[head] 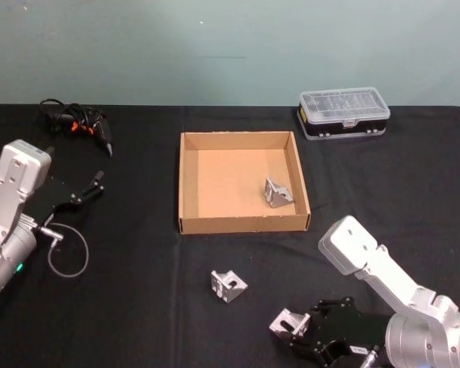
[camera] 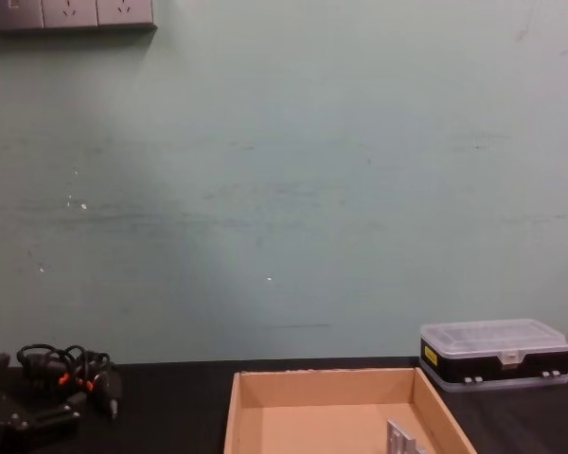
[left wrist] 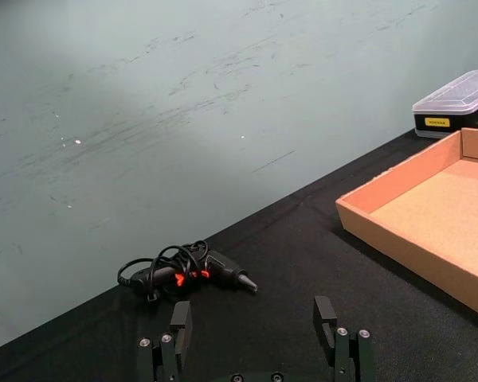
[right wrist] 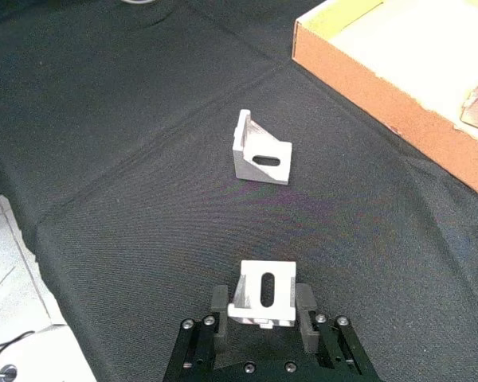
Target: Use one hand to pick up the angle iron from the table and place it into the box.
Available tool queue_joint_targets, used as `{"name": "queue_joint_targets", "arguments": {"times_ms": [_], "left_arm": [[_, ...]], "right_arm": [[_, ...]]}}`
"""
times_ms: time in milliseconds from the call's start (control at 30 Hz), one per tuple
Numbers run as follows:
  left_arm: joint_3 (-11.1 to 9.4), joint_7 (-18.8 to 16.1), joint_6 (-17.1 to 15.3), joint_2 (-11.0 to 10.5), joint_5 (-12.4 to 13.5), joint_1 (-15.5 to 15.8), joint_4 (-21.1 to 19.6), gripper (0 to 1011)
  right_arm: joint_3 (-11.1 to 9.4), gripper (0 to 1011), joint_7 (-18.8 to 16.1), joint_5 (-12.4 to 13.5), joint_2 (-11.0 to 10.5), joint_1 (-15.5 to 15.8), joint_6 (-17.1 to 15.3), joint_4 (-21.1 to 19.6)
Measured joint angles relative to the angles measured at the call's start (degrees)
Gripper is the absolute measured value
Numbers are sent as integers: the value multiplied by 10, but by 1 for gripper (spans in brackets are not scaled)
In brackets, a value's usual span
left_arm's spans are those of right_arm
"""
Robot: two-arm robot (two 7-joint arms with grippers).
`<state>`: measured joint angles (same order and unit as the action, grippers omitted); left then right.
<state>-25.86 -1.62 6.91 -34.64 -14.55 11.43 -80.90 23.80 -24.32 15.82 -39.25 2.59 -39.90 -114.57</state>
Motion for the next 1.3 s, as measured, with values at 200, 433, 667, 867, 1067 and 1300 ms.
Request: {"name": "queue_joint_targets", "arguments": {"times_ms": [200,433,667,867,1067,1300], "left_arm": [[0,0,0,0,0,0,0,1000],[0,0,0,0,0,0,0,1000],[0,0,0,0,0,0,0,1000],[0,0,0,0,0,0,0,1000],[0,0,0,0,0,0,0,1000],[0,0,0,0,0,0,0,1000]], "right_arm": [[-2,477,-1,-6,-1,3,4,-1],[-9,477,-2,-11,-1,7,9,-9],[-31,477,7,-13,10,2,25,-24],[-31,477,25,-41,30,-26,59,-26],[-8,477,42,-89,59,-72,95,4],[20,477,52,-126,112,-132,115,70]]}}
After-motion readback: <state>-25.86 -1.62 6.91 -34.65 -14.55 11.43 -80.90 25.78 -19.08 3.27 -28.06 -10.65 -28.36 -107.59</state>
